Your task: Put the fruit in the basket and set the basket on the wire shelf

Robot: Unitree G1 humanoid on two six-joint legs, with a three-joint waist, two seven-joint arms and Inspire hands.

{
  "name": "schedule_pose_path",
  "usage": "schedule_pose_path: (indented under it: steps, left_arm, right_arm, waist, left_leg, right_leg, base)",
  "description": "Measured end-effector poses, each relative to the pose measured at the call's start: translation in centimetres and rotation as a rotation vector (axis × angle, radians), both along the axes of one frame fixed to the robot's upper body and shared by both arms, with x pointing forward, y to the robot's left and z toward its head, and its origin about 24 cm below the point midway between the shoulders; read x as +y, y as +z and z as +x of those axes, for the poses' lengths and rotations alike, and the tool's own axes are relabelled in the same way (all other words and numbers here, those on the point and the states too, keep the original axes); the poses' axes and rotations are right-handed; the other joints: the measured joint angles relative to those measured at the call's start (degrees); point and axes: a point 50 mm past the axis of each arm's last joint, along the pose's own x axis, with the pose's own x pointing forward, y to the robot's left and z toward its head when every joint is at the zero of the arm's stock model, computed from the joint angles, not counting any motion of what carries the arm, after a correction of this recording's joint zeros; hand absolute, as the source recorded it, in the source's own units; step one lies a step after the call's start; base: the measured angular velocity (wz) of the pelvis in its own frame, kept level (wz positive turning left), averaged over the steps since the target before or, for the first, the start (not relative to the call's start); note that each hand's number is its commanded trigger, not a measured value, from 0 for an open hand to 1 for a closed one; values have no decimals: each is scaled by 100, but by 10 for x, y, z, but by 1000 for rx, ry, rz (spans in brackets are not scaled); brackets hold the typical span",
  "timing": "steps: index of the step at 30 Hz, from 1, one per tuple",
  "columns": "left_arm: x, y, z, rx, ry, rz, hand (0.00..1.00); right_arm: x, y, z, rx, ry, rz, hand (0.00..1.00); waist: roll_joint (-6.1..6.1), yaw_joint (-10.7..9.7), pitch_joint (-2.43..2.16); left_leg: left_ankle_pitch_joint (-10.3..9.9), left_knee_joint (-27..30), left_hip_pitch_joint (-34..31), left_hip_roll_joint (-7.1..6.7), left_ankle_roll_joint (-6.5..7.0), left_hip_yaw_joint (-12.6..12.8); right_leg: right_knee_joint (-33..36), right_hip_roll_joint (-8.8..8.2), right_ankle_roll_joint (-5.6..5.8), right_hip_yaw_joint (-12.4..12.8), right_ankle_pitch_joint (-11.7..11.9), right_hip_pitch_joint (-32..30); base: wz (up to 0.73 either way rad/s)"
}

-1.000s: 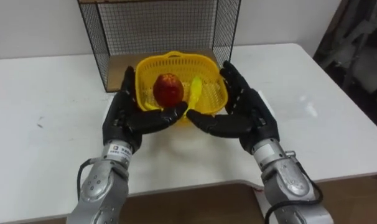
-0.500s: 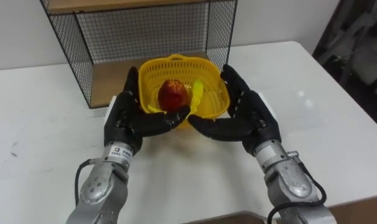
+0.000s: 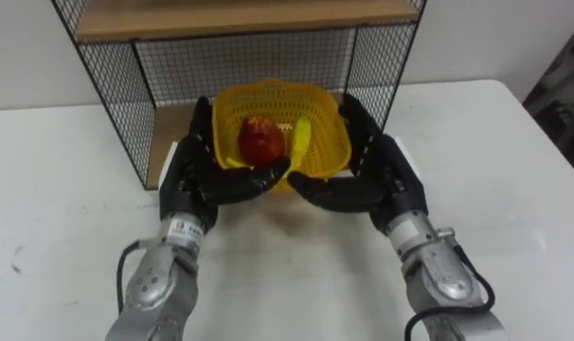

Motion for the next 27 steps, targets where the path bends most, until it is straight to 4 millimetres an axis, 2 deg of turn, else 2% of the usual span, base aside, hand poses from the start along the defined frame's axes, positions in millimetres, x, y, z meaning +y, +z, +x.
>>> schedule_pose_path:
  steps: [2,8,10,15,19,23,27]
  left_arm:
    - [-1,0,0,7,12,-8,0]
    - [-2,4,5,-5,20,-11,0]
    - [-2,4,5,-3,23,-8,0]
    - [0,4,5,3,26,-5,0]
    - [1,3,7,22,31,-3,0]
    - [3,2,15,57,34,10,0]
    - [1,-4,24,121,47,27,0]
  right_arm:
    - [1,6,6,-15,3,21,0]
    - [2,15,13,-48,6,28,0]
    - [1,12,13,-38,4,23,0]
    - [2,10,13,-26,12,27,0]
    - [2,7,15,-13,11,31,0]
    - [4,4,25,43,14,43,0]
    - [7,9,39,48,24,28,0]
  waist:
    - [-5,2,-8]
    - [-19,34,-9]
    - [-16,46,-10]
    - [-22,90,-52]
    - [-17,94,-56]
    - [-18,142,-57]
    - [-17,150,-56]
  left_leg:
    - [-2,-85,6,63,-32,16]
    - [59,-345,194,107,-65,72]
    - [58,-367,297,138,-67,69]
    - [57,-434,399,167,-80,57]
    - [57,-437,437,175,-80,60]
    - [59,-439,456,182,-79,57]
    - [59,-449,489,174,-79,58]
  right_leg:
    - [-125,69,-37,8,36,18]
    - [-292,144,-51,33,111,146]
    - [-397,158,-54,29,153,290]
    - [-583,228,-57,17,200,460]
    - [-670,240,-57,-20,235,538]
    - [-658,239,-60,-39,253,578]
    - [-675,248,-59,-33,255,608]
  base:
    - [-7]
    - [-7]
    - [-2]
    - [2]
    - [1]
    - [0]
    - [0]
